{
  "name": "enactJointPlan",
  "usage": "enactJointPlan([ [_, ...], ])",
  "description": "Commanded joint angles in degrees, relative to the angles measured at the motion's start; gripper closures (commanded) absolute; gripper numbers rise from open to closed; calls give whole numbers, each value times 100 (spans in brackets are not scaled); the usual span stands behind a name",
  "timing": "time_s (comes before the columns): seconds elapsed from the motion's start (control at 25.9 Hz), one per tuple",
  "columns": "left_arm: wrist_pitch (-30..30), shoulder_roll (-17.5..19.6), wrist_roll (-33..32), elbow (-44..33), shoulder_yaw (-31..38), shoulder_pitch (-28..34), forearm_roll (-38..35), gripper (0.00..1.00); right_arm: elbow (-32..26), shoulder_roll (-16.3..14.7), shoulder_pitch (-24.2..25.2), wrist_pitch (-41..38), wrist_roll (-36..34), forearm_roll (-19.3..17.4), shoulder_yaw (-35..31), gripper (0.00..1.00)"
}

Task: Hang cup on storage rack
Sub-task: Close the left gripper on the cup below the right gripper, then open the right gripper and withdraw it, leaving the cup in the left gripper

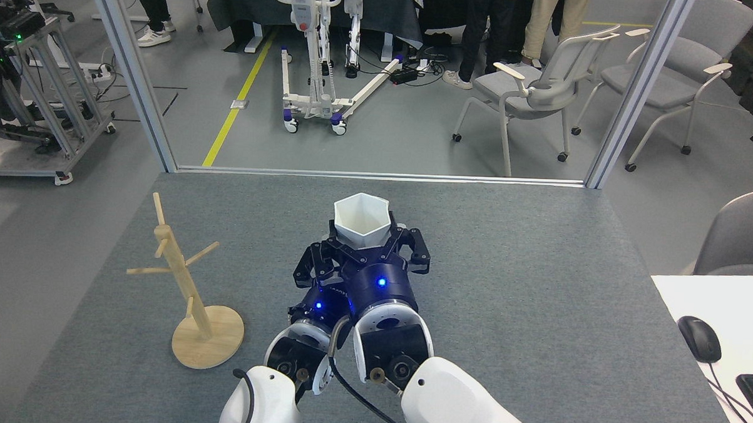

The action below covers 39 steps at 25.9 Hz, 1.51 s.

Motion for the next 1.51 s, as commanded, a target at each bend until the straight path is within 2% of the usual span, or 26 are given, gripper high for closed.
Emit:
enactJointPlan([
  [0.0,25,-97,15,192,0,-137,0,5,8,83,44,-2,-1,0,2,88],
  [0.12,289,-132,112,236,0,-190,9,11,17,101,35,7,-1,0,2,69],
  [0.15,307,-132,112,236,-9,-207,9,15,17,101,26,7,-10,0,2,57],
  [0.19,298,-124,112,236,-9,-207,18,21,17,101,26,7,-10,0,2,39],
  [0.23,272,-124,112,227,-9,-207,18,29,17,101,17,7,-10,9,2,24],
  [0.27,263,-115,112,218,-18,-207,9,38,17,101,17,7,-10,9,2,13],
  [0.35,192,-97,33,139,-18,-163,9,70,17,101,9,24,-28,9,2,2],
  [0.43,-45,-80,7,130,-27,-146,9,100,8,83,-9,16,-72,27,2,1],
  [0.62,-194,-62,-2,43,-18,-40,0,100,-106,57,-70,-20,-344,97,-33,1],
  [0.97,-256,-53,15,25,-27,-5,0,100,-721,-49,-70,16,-2445,132,-384,1],
  [1.08,-273,-45,42,-45,-27,65,-9,100,-713,-251,-62,16,-2919,124,-489,1],
  [1.28,-396,-27,86,-388,-44,382,-140,100,-528,-673,184,-556,-3148,-26,-1465,1],
  [1.35,-396,26,94,-564,-62,557,-457,100,-335,-831,474,-1206,-3157,-334,-2186,1],
  [1.47,-309,70,138,-1012,-88,1023,-1230,100,-45,-972,1002,-2621,-3183,-764,-3513,1],
])
